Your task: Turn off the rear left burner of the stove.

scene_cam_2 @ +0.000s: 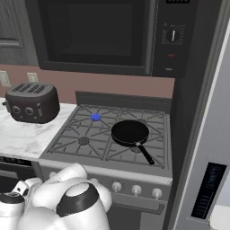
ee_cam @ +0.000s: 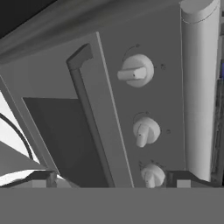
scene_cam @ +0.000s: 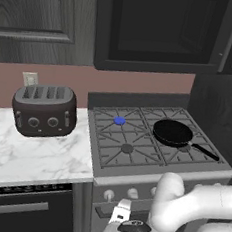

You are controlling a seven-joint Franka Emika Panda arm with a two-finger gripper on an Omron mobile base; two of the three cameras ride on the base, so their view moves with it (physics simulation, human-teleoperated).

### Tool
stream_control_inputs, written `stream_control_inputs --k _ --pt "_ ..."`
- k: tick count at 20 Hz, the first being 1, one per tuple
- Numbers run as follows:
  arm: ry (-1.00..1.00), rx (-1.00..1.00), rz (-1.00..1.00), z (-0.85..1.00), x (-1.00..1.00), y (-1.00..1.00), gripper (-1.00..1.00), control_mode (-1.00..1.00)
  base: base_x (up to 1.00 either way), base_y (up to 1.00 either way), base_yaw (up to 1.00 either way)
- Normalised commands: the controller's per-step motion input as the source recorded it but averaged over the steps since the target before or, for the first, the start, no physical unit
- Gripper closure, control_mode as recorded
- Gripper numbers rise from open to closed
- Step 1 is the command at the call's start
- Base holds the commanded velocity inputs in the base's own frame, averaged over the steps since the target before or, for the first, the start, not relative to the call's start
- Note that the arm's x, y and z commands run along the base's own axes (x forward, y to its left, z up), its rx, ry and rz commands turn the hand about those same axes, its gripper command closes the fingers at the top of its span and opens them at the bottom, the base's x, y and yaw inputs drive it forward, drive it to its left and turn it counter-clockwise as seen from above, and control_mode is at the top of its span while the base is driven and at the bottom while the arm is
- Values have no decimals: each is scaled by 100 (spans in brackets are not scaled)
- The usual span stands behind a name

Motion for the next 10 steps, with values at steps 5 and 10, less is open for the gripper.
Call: stream_control_inputs --k 5,10 --pt "0 2 -3 4 20 -24 -100 -100 0 0 0" --pt "0 3 -3 8 27 -26 -100 -100 0 0 0"
